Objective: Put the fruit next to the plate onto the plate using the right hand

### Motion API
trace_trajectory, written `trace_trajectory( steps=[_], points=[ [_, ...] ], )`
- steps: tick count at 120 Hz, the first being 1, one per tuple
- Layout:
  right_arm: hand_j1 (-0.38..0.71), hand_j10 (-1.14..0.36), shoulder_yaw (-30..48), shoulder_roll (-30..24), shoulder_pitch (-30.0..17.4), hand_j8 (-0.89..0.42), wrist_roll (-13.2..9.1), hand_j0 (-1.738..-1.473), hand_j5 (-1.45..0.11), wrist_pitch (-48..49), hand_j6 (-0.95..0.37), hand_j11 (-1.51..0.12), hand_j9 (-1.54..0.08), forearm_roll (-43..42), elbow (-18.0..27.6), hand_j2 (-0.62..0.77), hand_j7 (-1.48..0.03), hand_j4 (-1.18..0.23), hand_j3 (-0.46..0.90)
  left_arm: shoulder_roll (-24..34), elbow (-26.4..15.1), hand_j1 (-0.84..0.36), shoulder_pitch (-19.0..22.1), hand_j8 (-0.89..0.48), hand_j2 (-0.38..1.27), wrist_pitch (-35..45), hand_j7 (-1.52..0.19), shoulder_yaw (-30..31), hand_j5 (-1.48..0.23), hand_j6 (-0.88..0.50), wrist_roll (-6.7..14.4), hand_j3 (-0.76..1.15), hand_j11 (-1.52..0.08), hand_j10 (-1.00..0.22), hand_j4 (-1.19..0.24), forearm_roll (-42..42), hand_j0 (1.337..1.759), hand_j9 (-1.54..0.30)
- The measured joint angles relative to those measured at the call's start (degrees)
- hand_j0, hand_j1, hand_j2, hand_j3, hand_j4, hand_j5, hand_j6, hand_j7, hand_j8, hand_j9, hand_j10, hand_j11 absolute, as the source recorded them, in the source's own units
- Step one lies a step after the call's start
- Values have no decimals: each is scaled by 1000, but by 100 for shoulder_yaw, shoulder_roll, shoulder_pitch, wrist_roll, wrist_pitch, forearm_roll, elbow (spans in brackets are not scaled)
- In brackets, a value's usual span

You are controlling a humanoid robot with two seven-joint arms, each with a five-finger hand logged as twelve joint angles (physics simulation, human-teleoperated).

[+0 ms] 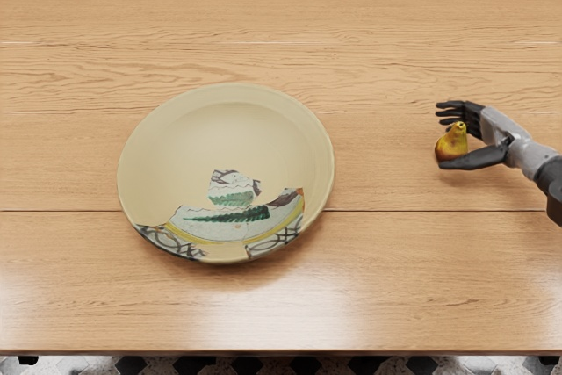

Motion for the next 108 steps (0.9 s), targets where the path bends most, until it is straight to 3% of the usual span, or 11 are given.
trace_trajectory(
  steps=[56,108],
  points=[
    [230,-471,-4,41,-36,-490,0,-1658,-630,22,-490,-631,-629,1,3,-92,-631,-490,0,0,0,349,0,0,0,0,0,0,0,0,0,0,0,0,0,1,1658,0],
    [300,-407,-2,52,12,-490,-3,-1655,-841,292,-652,-849,-840,-7,13,111,-843,-652,0,0,0,349,0,0,0,0,0,0,0,0,0,0,0,0,0,1,1658,0]
  ],
)
